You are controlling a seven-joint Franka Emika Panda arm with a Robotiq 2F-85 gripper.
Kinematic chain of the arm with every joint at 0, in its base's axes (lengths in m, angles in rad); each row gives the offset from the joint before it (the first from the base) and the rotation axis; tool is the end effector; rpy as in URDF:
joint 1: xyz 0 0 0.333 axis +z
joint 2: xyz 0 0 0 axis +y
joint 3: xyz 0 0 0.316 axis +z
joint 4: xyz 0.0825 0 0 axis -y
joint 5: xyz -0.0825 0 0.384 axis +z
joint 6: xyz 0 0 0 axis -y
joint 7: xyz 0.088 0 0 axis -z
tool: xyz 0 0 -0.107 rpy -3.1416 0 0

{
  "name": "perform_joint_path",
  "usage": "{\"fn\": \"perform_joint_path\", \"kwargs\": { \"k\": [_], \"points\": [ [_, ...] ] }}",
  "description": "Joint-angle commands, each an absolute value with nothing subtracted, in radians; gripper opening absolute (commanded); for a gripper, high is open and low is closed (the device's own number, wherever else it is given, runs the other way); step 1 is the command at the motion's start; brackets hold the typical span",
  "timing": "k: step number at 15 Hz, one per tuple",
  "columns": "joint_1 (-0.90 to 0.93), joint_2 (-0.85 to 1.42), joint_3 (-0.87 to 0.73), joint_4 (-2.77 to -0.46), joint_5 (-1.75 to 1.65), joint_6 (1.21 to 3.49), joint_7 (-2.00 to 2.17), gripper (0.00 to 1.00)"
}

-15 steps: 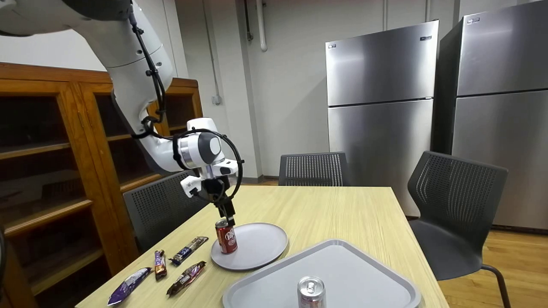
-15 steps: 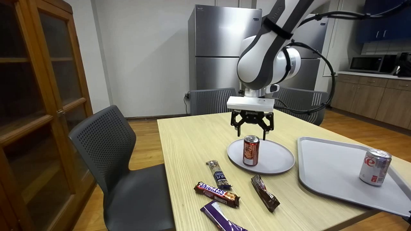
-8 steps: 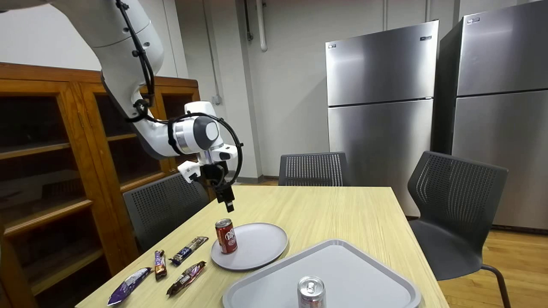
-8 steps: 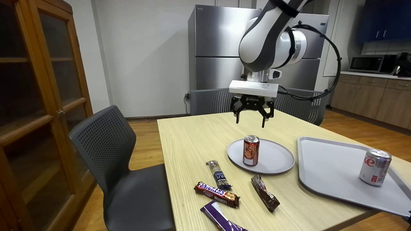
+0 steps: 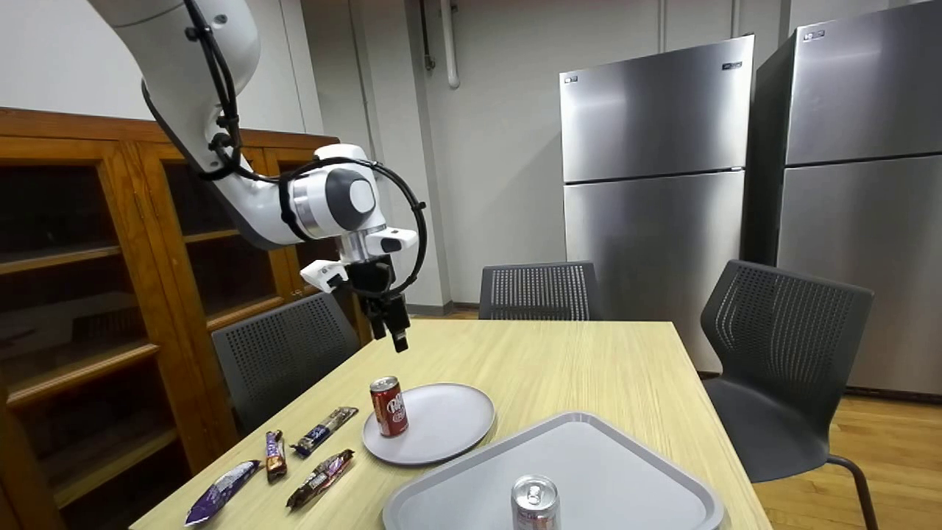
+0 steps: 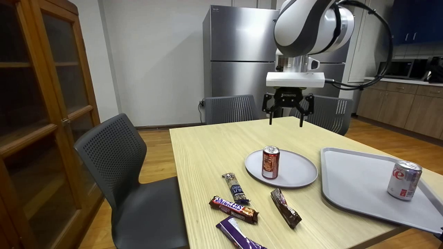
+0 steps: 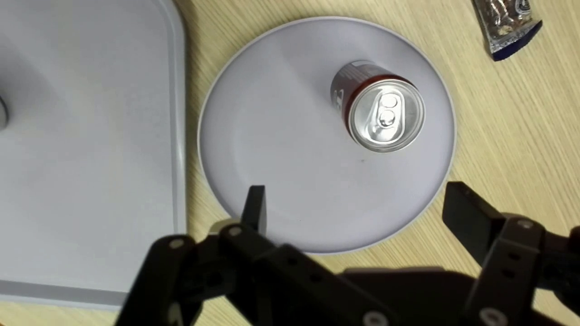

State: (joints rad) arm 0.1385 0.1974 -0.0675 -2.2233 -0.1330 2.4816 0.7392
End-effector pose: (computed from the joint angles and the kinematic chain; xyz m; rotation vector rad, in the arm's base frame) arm 0.5512 0.0399 0.2914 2.9509 -0.8547 0.1450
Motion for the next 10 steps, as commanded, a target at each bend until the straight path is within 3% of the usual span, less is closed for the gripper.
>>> {"fn": "perform_joint_path", "kwargs": {
  "k": [1,10],
  "points": [
    [0.110,0.100,-0.070,-2.301,-0.170,2.458,0.706,1.00],
    [0.096,0.124,-0.060,-2.293,-0.161,2.475,0.732,1.00]
  ]
}}
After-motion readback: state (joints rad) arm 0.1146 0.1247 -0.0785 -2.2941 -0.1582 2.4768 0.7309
